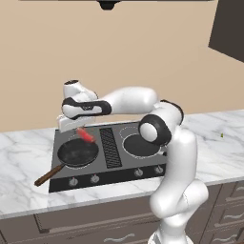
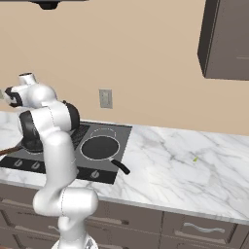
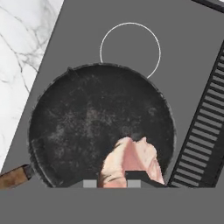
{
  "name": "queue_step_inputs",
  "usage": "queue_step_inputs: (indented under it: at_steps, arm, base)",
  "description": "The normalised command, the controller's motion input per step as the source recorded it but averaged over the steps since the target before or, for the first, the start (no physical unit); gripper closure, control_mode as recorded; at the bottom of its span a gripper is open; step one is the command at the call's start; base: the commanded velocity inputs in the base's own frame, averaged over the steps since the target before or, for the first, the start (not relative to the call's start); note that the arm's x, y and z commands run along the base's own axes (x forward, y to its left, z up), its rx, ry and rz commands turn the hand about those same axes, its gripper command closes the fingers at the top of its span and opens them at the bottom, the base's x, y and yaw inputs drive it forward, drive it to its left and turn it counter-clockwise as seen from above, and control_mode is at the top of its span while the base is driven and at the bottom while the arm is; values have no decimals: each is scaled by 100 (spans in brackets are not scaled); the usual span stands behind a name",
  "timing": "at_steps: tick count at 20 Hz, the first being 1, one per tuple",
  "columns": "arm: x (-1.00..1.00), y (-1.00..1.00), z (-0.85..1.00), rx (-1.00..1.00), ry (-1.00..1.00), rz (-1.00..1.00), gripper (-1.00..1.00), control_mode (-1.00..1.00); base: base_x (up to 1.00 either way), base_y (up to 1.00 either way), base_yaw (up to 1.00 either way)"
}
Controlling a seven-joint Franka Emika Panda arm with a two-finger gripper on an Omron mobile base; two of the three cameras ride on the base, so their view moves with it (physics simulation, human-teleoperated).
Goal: Place both pans onto different burners. Then place the lemon wedge and the steak on different pans.
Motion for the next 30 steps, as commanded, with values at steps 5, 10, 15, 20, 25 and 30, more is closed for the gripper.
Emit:
queue_step_inputs:
  at_steps: [5, 10, 15, 20, 25, 30]
  arm:
    - [11, 0, -40, 0, 0, 0, 100, -100]
    - [14, 0, -33, 0, 0, 0, 100, -100]
    - [11, 5, -30, 0, 0, 0, 100, -100]
    - [2, 16, -25, 0, 1, 0, 100, -100]
    - [5, 20, -13, 0, 2, 0, 100, -100]
    - [18, 13, 0, 0, 1, 0, 100, -100]
  base:
    - [0, 0, 0]
    - [0, 0, 0]
    - [0, 0, 0]
    - [0, 0, 0]
    - [0, 0, 0]
    - [0, 0, 0]
